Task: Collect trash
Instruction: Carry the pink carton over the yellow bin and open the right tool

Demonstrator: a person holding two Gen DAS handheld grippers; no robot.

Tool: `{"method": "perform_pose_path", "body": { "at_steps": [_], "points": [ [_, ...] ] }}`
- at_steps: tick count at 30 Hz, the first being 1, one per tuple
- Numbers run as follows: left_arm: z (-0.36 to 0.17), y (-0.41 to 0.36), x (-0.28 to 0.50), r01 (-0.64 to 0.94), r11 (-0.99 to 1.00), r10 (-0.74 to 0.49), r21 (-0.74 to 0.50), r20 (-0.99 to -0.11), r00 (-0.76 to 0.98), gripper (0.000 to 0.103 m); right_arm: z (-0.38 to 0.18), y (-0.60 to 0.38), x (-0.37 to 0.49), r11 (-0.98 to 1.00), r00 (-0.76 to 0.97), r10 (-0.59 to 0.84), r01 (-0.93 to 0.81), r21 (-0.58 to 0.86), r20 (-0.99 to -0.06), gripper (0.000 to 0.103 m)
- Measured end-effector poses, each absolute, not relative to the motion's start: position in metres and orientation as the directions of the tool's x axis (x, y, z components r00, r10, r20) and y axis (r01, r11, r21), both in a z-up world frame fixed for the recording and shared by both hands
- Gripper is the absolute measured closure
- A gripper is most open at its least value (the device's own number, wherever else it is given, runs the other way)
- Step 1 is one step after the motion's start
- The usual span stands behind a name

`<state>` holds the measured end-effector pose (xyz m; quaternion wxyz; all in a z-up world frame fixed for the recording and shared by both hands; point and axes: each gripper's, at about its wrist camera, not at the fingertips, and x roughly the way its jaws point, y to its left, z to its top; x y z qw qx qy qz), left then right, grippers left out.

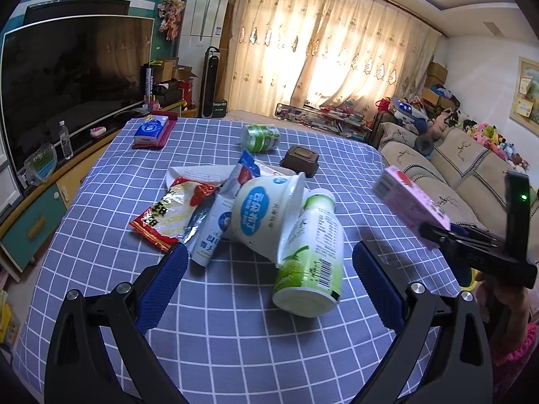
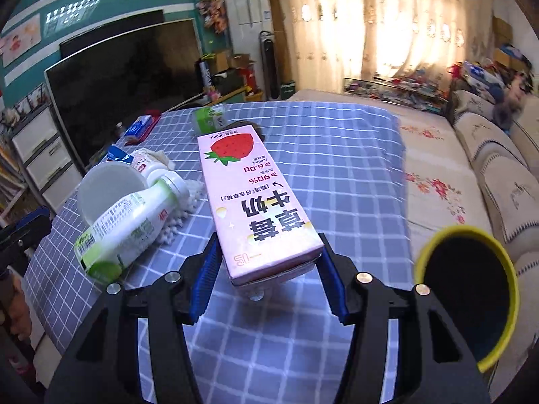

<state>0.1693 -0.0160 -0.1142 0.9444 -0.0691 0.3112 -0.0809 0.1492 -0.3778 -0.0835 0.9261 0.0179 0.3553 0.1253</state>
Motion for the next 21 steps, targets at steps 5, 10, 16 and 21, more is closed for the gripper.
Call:
{"method": "perform_pose_path", "body": {
  "at_steps": [5, 10, 16, 21],
  "points": [
    [-0.111, -0.030, 0.164, 0.134, 0.977, -0.207, -0.167, -0.577, 0.790, 0.006, -0.081, -0.420, 0.126, 0.985, 0.744, 0.171, -0.107, 0.139, -0.646, 0.050],
    [-0.110, -0.040, 0.161, 0.152, 0.976, -0.214, -0.156, -0.578, 0.788, 0.006, -0.088, -0.469, 0.113, 0.987, 0.746, 0.071, 0.042, 0.153, -0.662, 0.050],
    [-0.110, -0.051, 0.162, 0.168, 0.976, -0.217, -0.138, -0.587, 0.780, 0.006, -0.112, -0.526, 0.108, 0.963, 0.700, -0.083, 0.241, 0.125, -0.709, 0.050],
    [-0.112, -0.057, 0.165, 0.170, 0.977, -0.212, -0.127, -0.596, 0.774, 0.006, -0.149, -0.556, 0.125, 0.937, 0.606, -0.170, 0.344, 0.064, -0.777, 0.050]
  ]
}}
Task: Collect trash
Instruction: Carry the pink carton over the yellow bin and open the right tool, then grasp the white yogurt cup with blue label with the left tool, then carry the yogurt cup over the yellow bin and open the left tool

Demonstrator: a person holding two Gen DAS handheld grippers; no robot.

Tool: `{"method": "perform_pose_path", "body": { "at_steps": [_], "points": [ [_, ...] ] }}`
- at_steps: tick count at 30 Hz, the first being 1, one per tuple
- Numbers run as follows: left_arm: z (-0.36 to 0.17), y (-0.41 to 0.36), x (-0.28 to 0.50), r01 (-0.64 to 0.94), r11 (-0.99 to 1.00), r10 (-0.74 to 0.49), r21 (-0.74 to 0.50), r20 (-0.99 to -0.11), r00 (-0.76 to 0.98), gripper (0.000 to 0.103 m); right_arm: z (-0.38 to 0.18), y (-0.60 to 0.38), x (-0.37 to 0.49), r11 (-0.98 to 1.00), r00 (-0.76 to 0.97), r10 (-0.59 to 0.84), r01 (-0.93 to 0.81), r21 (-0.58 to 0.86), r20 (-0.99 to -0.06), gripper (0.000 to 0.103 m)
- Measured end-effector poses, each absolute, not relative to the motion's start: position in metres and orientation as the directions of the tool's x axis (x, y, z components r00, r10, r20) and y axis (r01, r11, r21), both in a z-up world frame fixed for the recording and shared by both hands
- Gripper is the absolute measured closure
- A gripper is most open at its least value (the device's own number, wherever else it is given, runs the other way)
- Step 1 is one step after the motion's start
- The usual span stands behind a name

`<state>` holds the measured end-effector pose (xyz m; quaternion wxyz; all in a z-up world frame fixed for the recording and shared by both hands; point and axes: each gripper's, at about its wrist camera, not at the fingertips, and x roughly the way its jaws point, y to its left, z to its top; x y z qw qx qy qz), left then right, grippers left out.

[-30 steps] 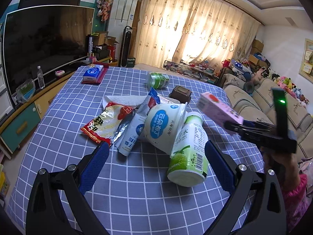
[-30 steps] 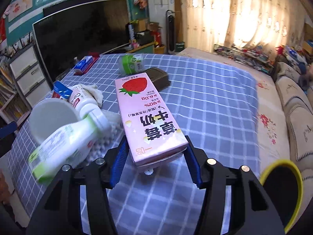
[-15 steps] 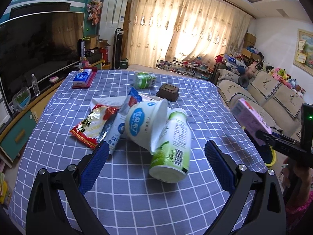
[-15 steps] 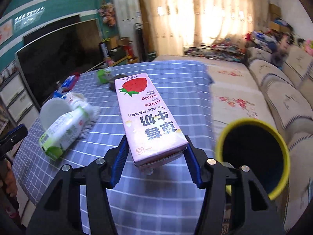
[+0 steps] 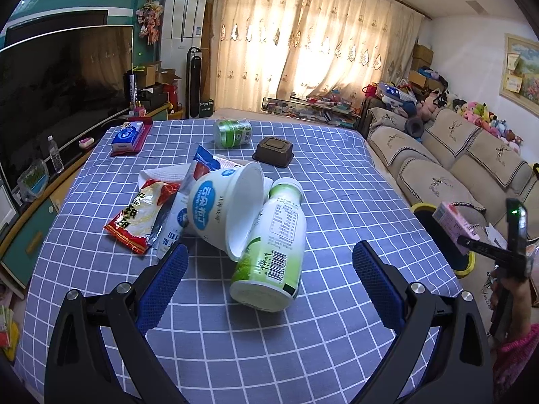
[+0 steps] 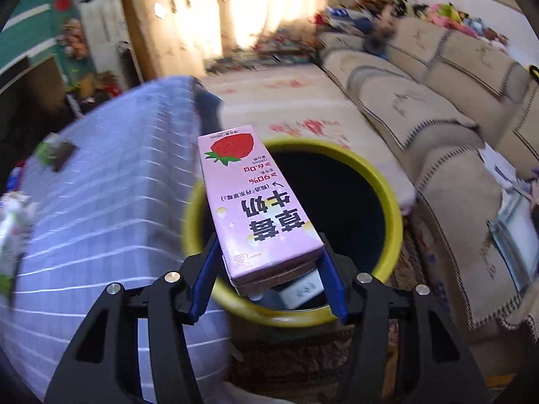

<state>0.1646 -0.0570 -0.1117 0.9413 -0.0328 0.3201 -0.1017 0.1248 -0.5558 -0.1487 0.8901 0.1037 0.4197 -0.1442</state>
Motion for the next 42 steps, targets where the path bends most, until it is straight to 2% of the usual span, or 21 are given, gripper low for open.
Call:
{"method": "perform_pose_path", "body": {
  "at_steps": [13, 15, 17, 28, 34, 42],
  "points": [
    [-0.121, -0.066, 0.176, 0.169, 0.980, -0.198, -0.106, -0.623, 0.757, 0.006, -0.200, -0.577, 0.154, 0.916, 0.505, -0.229, 0.401, -0.009, -0.832, 0.049],
    [-0.123, -0.066, 0.178, 0.165, 0.980, -0.197, -0.110, -0.629, 0.752, 0.006, -0.201, -0.578, 0.156, 0.916, 0.504, -0.229, 0.401, -0.009, -0.833, 0.048],
    [-0.125, -0.064, 0.181, 0.158, 0.981, -0.191, -0.108, -0.632, 0.751, 0.006, -0.201, -0.577, 0.156, 0.915, 0.508, -0.237, 0.402, -0.015, -0.828, 0.040],
    [-0.119, -0.039, 0.210, 0.074, 0.997, -0.079, -0.034, -0.613, 0.786, 0.007, -0.188, -0.561, 0.149, 0.927, 0.536, -0.230, 0.374, -0.016, -0.812, 0.040],
    [-0.127, -0.024, 0.235, 0.069, 0.997, -0.080, -0.043, -0.649, 0.757, 0.036, -0.181, -0.555, 0.145, 0.933, 0.550, -0.219, 0.360, -0.007, -0.806, 0.040],
    [-0.135, -0.023, 0.246, 0.085, 0.996, -0.076, -0.017, -0.652, 0.754, 0.060, -0.170, -0.543, 0.143, 0.938, 0.574, -0.205, 0.347, 0.009, -0.793, 0.040]
  ]
}}
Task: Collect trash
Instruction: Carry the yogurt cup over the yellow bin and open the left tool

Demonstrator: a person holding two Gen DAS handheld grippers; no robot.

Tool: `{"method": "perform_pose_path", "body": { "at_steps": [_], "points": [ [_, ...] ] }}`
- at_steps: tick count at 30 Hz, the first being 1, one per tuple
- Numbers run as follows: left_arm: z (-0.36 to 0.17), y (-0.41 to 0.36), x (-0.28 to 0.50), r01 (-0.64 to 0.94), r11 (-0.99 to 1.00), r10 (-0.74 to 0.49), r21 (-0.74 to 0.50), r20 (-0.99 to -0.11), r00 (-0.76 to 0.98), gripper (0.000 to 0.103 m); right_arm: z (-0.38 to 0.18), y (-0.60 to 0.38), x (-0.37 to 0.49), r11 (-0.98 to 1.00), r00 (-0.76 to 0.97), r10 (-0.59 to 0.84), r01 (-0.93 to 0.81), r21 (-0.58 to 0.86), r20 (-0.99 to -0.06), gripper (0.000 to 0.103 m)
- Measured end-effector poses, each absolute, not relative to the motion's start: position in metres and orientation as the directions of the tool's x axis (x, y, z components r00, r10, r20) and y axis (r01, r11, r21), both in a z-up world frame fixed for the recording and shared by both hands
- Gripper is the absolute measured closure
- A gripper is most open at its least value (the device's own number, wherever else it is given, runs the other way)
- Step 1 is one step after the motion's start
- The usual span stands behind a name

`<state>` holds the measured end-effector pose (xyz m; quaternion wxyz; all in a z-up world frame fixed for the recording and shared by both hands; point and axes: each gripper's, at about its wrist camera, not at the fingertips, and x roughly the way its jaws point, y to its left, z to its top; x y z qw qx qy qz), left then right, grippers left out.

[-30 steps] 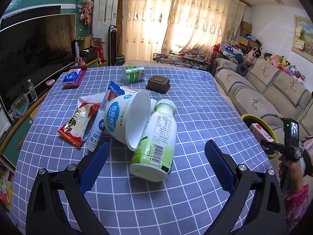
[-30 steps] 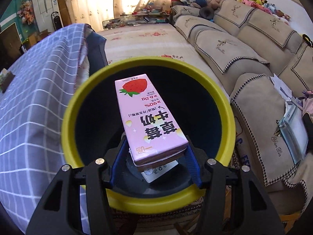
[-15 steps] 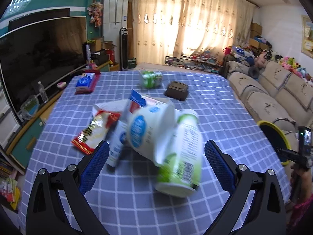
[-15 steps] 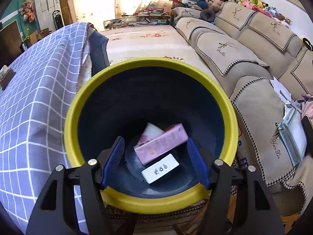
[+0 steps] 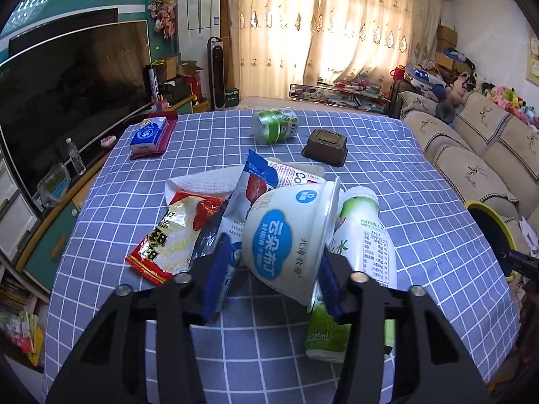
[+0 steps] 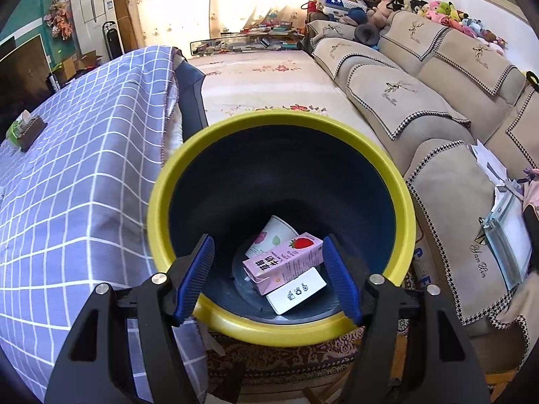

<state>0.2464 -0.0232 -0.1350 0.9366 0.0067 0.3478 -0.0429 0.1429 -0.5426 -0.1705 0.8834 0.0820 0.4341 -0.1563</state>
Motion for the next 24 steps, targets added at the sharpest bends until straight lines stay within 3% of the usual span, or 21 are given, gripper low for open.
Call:
{"method": "perform_pose_path", "body": {
  "at_steps": [3, 11, 24],
  "points": [
    [-0.135, -0.024, 0.247, 0.084, 0.996, -0.080, -0.024, -0.641, 0.764, 0.064, -0.166, -0.540, 0.139, 0.936, 0.587, -0.193, 0.350, 0.031, -0.786, 0.039],
    [-0.127, -0.018, 0.245, 0.033, 0.999, -0.042, -0.026, -0.593, 0.804, 0.097, -0.151, -0.535, 0.125, 0.931, 0.617, -0.184, 0.359, 0.066, -0.765, 0.037],
    [-0.088, -0.014, 0.222, 0.000, 1.000, -0.005, -0.010, -0.496, 0.868, 0.097, -0.128, -0.512, 0.120, 0.951, 0.676, -0.133, 0.294, 0.099, -0.725, 0.036]
  ]
}}
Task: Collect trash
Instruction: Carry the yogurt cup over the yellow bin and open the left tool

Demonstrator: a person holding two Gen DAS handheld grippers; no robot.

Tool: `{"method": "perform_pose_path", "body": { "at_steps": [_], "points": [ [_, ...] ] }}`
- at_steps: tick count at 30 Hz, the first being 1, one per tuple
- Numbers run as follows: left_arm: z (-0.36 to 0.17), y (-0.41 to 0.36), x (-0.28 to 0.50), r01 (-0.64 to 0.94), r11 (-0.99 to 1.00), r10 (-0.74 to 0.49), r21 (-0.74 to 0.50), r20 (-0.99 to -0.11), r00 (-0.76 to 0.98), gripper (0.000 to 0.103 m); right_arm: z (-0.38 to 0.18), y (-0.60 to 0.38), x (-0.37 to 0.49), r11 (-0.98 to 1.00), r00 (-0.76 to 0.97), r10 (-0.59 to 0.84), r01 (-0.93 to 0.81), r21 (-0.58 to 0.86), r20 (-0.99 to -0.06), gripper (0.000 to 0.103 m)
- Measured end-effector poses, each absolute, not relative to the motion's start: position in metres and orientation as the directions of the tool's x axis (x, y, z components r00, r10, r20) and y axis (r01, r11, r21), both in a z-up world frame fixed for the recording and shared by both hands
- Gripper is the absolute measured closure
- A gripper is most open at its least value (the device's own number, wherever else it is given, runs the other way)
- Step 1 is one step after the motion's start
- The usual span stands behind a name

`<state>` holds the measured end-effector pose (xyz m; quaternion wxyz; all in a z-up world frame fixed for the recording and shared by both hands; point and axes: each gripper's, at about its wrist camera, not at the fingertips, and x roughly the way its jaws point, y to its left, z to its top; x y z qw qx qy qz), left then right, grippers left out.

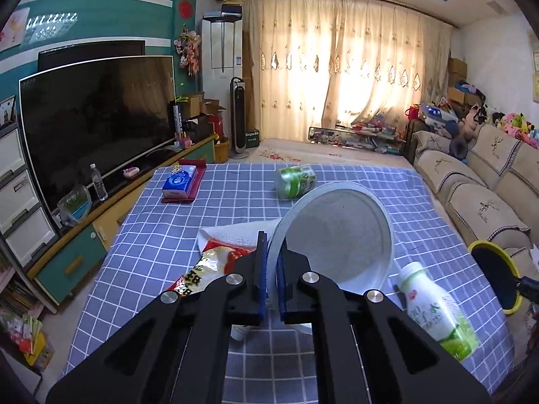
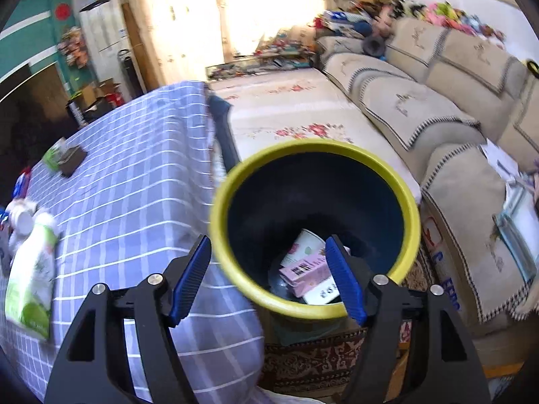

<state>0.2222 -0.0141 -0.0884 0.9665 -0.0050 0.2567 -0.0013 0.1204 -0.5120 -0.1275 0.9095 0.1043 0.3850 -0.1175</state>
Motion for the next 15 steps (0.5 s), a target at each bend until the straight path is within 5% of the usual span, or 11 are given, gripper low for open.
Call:
{"method": "perform_pose_path", "body": {
  "at_steps": [15],
  "points": [
    [-0.060, -0.112, 0.214, 0.281, 0.957, -0.274, -0.071, -0.538, 0.797, 0.097, -0.125, -0.532, 0.099, 0.931, 0.677, -0.201, 0.358, 0.078, -0.708, 0.035]
  ]
}}
